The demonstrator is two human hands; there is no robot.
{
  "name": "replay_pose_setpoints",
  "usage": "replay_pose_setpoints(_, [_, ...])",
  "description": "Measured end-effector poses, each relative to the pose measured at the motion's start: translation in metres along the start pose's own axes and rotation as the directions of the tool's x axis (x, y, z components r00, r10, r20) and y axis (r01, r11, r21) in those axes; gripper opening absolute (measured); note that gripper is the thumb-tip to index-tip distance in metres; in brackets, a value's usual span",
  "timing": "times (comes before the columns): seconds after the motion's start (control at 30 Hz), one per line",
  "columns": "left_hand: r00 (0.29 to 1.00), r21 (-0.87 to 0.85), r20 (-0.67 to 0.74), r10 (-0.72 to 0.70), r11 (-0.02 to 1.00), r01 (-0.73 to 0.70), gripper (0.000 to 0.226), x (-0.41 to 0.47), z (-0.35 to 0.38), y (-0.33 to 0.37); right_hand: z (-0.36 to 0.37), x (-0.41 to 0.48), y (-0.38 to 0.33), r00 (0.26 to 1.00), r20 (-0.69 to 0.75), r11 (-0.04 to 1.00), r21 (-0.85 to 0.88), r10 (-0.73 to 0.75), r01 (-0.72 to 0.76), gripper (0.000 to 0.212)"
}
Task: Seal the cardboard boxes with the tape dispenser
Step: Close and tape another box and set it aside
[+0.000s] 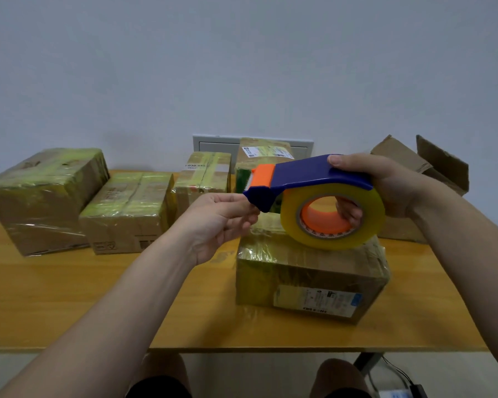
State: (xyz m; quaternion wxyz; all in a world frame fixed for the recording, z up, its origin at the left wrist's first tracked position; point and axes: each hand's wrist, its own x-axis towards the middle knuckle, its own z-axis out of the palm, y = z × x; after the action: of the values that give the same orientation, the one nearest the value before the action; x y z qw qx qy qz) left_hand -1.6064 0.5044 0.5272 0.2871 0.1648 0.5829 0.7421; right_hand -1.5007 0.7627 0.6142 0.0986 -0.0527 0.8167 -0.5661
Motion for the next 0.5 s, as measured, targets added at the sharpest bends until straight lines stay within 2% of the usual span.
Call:
replay_pose_setpoints(0.13, [0.998, 0.114, -0.053, 0.023, 0.993, -0.017, 0.012, -0.001, 0.005, -0.008, 0.002, 0.002, -0.011, 0.999, -0.005, 0.999, -0.016, 0.035, -0.036, 0.062])
replay_pose_setpoints(0.2, [0.995, 0.198, -0.077, 0.064, 0.979, -0.047, 0.006, 0.000, 0.008, -0.006, -0.001, 0.003, -0.014, 0.999, 0.003, 0.998, -0.027, 0.049, -0.049, 0.066])
replay_pose_setpoints(0.3, [0.995, 0.284, -0.071, 0.073, 0.958, -0.050, 0.007, 0.001, 0.012, -0.002, -0.009, 0.001, -0.019, 0.992, 0.026, 0.991, -0.044, 0.127, -0.126, 0.070])
replay_pose_setpoints(0.37, [0.998, 0.306, -0.049, 0.049, 0.952, -0.032, 0.001, 0.001, 0.014, 0.000, -0.016, -0.003, -0.019, 0.981, 0.021, 0.980, -0.061, 0.193, -0.191, 0.075])
replay_pose_setpoints(0.5, [0.999, 0.280, -0.034, 0.005, 0.960, 0.005, 0.007, 0.001, 0.016, 0.002, -0.023, -0.008, -0.018, 0.968, 0.029, 0.967, -0.059, 0.251, -0.249, 0.079])
